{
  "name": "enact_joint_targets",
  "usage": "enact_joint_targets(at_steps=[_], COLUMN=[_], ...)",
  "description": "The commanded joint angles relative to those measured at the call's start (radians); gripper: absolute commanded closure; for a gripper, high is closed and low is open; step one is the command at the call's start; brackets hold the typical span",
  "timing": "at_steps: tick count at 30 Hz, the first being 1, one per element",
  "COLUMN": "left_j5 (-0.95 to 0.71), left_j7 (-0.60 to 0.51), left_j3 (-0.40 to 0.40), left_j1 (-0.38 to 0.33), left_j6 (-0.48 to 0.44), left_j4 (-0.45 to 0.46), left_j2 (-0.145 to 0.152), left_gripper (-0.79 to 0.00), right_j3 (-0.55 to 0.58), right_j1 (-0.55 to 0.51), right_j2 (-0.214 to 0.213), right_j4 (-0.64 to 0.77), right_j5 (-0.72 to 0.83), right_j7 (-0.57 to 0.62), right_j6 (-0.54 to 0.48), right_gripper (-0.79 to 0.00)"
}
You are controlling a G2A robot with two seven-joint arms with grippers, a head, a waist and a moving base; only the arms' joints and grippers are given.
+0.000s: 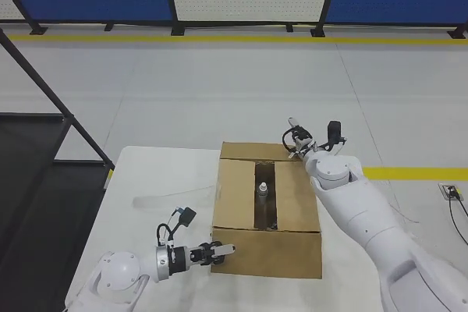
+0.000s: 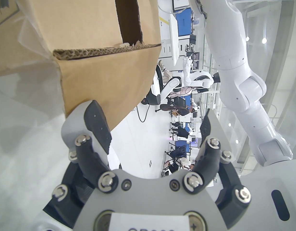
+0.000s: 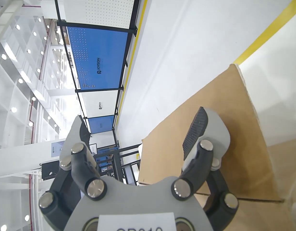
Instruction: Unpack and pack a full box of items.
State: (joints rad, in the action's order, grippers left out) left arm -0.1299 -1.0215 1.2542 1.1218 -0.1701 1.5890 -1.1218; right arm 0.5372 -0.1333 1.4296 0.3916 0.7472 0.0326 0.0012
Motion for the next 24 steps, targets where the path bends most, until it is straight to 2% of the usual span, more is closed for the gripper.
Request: enact_joint_targets(at_steps=[1,16,24], left_j5=[-0.003,-0.012,0.0], left_j7=[0.0,0.01,0.02], left_j3=[-0.007,-0.023,-0.023], left_j1=[-0.004,-0.007,0.001], left_j6=[-0.002,-0.015,-0.019], left_j4=[-0.005,-0.025,0.002], left_j2=[0.0,0.005,0.01], left_gripper=[-0.785,-0.785,-0.785], right_j3=[0.005,0.045,0.087], right_j1=[0.006,0.034,0.031], right_j2=[0.01,0.056,0.062], right_j4=[-0.026,-0.129,-0.141], right_j5=[-0.006,-0.061,-0.058], right_j7=[0.005,0.017,0.003], right_j6=[-0.001,0.03,-0.054], right_gripper=[-0.785,-0.785,-0.785])
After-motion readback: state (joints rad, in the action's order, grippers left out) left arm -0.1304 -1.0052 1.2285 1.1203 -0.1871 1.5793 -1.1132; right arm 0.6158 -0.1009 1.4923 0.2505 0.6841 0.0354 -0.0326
